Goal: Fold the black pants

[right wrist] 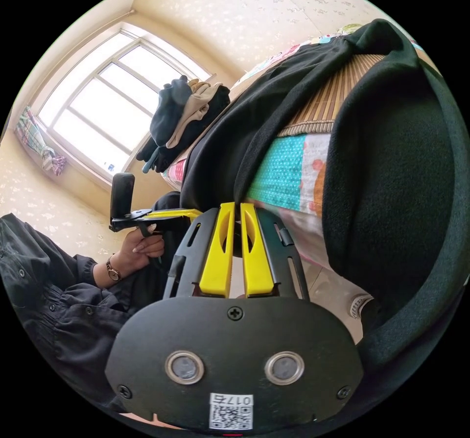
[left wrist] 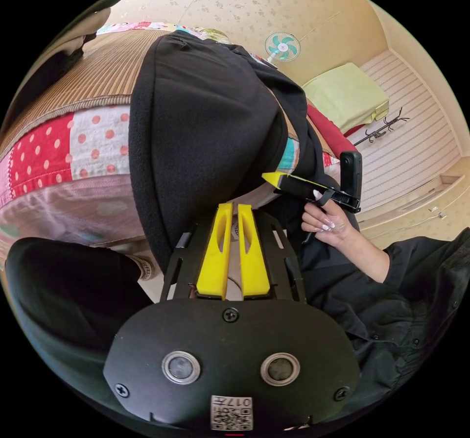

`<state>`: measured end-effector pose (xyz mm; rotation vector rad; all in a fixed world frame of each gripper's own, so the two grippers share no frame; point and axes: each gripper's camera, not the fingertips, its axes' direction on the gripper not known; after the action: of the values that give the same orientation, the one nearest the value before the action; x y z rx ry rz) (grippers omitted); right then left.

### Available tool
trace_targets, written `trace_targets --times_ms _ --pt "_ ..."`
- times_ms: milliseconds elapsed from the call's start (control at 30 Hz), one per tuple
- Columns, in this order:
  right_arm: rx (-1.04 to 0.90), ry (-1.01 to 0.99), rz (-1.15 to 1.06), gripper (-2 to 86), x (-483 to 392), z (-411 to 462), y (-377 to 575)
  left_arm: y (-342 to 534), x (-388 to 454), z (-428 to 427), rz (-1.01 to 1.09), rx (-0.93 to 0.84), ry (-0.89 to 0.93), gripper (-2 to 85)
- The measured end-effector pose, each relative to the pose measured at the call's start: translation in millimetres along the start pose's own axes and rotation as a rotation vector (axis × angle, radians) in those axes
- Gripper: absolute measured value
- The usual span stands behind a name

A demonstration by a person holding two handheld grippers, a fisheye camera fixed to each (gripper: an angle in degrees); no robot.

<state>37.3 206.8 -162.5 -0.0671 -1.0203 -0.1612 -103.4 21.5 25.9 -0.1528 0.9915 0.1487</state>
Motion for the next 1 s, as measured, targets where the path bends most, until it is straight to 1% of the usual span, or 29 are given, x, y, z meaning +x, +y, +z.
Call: trace_targets --times_ms 867,967,1000 --pt "0.006 -0.004 0.006 1.9 -13.7 26.3 -46.7 22.9 10.7 28.1 -0.006 0.004 0.007 -0.1" --pt "0.0 0.061 -0.028 1.8 -27.2 30.8 -54.0 28.2 13.2 31.8 -0.005 0.009 0.005 -0.2" --pt "-0.01 0.12 -0.061 1.8 -39.4 32.4 -58.3 30.8 13.8 31.8 -0.01 0.02 0.003 -0.3"
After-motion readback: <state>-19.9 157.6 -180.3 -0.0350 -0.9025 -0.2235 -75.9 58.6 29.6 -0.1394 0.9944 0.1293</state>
